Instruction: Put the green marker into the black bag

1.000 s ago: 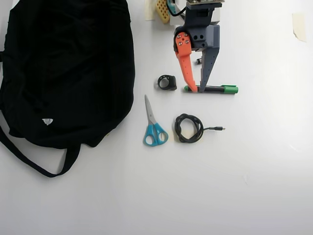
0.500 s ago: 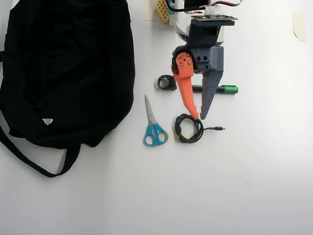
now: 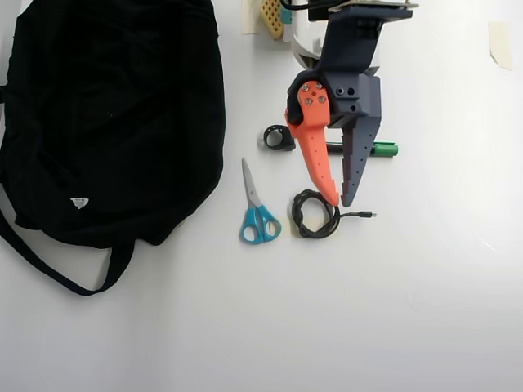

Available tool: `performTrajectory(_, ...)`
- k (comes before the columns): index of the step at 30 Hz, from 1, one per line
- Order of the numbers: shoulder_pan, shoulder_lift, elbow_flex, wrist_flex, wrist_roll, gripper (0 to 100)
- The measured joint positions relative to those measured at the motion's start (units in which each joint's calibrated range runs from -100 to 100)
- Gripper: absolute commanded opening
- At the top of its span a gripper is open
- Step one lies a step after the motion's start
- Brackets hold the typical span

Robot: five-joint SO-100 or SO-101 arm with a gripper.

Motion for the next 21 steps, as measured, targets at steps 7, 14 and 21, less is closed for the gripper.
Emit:
performTrajectory(7,-0.07,0.08,1.65,0.00,0.44,2)
performTrajectory(14,-0.66,0.00,1.65,0.34,0.34,2)
performTrajectory(21,-0.66,0.00,1.65,8.16,-7.52,2)
